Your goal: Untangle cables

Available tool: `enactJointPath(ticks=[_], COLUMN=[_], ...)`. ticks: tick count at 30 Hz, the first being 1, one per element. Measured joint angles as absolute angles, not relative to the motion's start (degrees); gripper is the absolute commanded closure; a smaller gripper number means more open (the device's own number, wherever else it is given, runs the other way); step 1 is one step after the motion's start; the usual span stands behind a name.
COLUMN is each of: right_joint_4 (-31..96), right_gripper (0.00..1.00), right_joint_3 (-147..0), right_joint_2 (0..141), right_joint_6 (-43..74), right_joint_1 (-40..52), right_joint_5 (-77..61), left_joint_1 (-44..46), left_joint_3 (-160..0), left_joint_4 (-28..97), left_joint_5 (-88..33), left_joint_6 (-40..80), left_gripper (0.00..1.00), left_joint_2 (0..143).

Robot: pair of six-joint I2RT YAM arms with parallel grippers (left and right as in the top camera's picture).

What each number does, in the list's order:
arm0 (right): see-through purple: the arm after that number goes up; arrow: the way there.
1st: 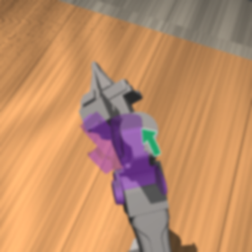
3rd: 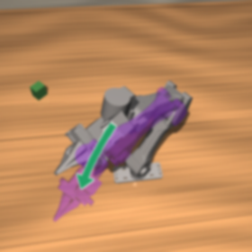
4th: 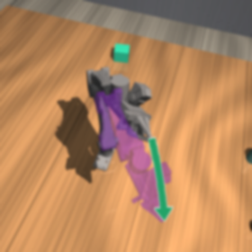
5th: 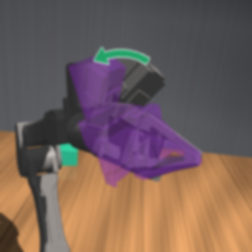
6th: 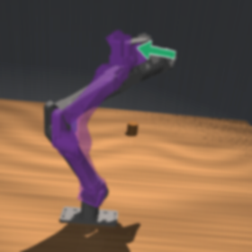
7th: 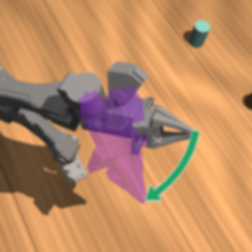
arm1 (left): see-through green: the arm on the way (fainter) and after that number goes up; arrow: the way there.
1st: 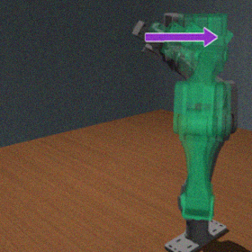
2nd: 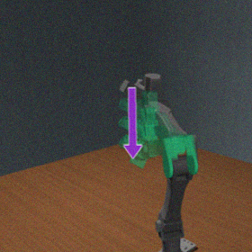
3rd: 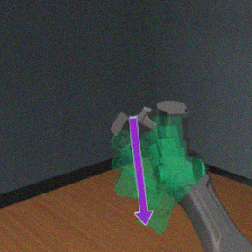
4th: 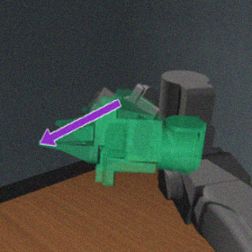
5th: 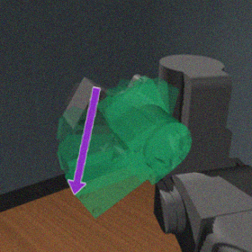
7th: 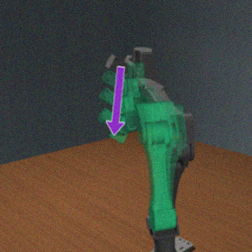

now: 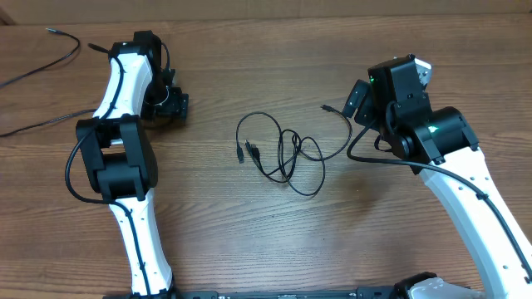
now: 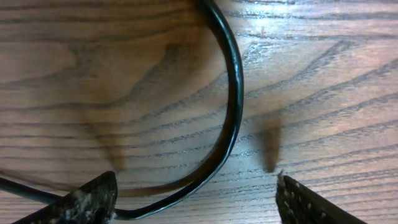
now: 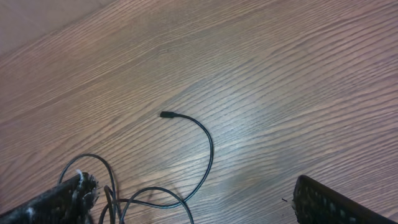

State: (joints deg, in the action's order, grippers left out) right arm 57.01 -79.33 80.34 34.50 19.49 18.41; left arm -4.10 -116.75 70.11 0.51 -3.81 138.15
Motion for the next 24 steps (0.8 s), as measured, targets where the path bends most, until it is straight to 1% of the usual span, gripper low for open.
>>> enactJointPath(ticks=[4, 5, 6, 7, 8, 9, 10, 12, 13, 15, 16, 17, 18, 24], right_joint_4=[57.01, 57.01, 57.04, 57.01, 56.99, 57.01, 56.99, 56.99, 57.04, 57.01, 57.04, 57.01, 57.01, 56.99], right_gripper=[0.0, 0.0, 0.0, 0.0, 0.0, 0.0, 0.0, 0.0, 0.0, 0.0, 0.0, 0.0, 0.0, 0.0], right_joint_3=[-79.33, -79.31, -79.33, -79.33, -79.33, -79.31, -79.31, -79.31, -79.33, -79.31, -79.31, -79.33, -79.33, -79.31], right_joint_2=[80.34, 80.34, 80.34, 80.34, 80.36, 80.36, 80.36, 80.36, 80.36, 80.36, 80.36, 80.36, 80.36, 80.36], right_joint_6=[34.5, 34.5, 34.5, 34.5, 34.5, 34.52, 34.54, 34.52, 34.5, 34.52, 34.5, 34.5, 34.52, 34.5], right_joint_1=[19.49, 19.49, 19.49, 19.49, 19.49, 19.49, 19.49, 19.49, 19.49, 19.49, 19.49, 19.49, 19.49, 19.49], right_joint_5=[18.41, 18.41, 18.44, 18.44, 18.44, 18.44, 18.41, 18.44, 18.41, 18.41, 18.44, 18.41, 18.44, 18.44], left_joint_1=[-4.1, -4.1, -4.1, -4.1, -4.25, -4.58, -5.26, -6.5, -6.98, -8.12, -8.49, -8.91, -9.02, -9.1], left_joint_3=[-116.49, -116.2, -115.61, -114.5, -114.08, -113.21, -112.84, -112.73, -112.73, -112.71, -112.62, -112.53, -112.44, -112.25], left_joint_4=[69.36, 69.06, 68.34, 67.07, 66.43, 65.47, 64.97, 64.51, 64.47, 64.42, 64.23, 64.03, 63.57, 58.02], left_joint_5=[0.71, 0.71, 0.73, 0.95, 0.86, 0.45, -0.69, -1.74, -2.28, -3.2, -3.6, -4.08, -3.97, -4.1], left_joint_6=[-5.52, -5.89, -6.22, -6.46, -6.63, -6.63, -6.66, -7.01, -7.11, -7.51, -7.46, -7.51, -7.53, -3.9], left_gripper=[0.2, 0.22, 0.27, 0.3, 0.34, 0.46, 0.55, 0.6, 0.66, 0.72, 0.84, 0.92, 0.96, 0.96], left_joint_2=[138.15, 138.15, 138.15, 137.91, 137.73, 137.25, 136.99, 136.9, 136.9, 136.88, 136.88, 136.84, 136.84, 136.77])
